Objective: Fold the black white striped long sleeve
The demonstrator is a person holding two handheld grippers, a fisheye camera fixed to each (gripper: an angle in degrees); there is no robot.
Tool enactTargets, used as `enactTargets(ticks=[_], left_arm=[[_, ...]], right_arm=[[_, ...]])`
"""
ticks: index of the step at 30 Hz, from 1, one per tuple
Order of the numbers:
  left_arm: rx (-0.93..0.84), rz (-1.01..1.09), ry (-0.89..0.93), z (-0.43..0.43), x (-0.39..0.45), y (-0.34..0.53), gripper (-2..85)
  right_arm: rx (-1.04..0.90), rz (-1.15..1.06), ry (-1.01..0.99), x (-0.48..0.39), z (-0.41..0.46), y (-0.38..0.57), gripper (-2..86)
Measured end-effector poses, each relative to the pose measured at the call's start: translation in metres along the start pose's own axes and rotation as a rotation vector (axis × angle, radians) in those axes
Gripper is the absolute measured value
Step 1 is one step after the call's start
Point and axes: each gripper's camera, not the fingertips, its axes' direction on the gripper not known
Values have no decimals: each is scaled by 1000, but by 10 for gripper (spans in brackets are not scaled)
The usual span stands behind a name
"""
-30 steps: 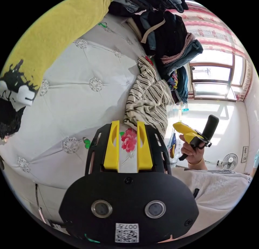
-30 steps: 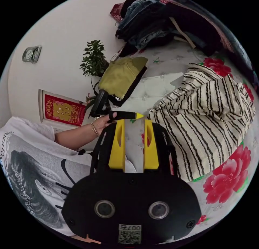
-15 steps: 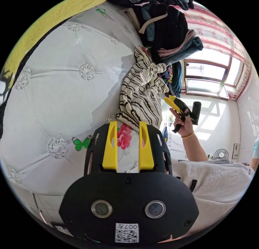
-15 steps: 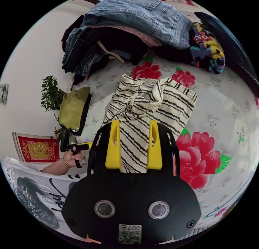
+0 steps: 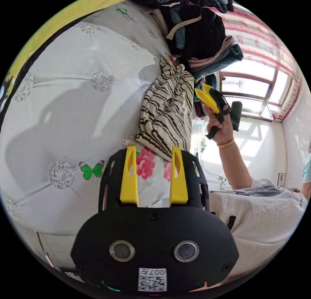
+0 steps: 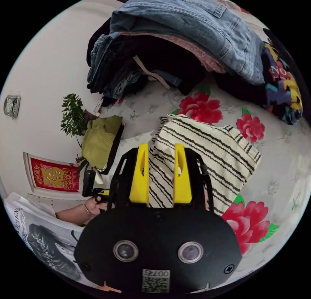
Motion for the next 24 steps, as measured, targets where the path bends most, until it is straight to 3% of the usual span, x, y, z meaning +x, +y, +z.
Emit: enactTargets(ticks=[9,13,15,17,24], left_arm=[[-51,51,127,12,4,-32,169],[-87,84,133,16,8,-48,142],[-104,49,160,18,7,-57,54],[-73,72,228,15,14,-61,48],[-19,196,210,-13,63,-45,44]], right_arm=[[110,492,-123,107,-55,190,111],[149,533,-155,108,-42,218,101],[138,521,-223,110,-39,219,90],[90,530,-363,110,-31,218,83],[177,500,-444,84,-44,245,50]])
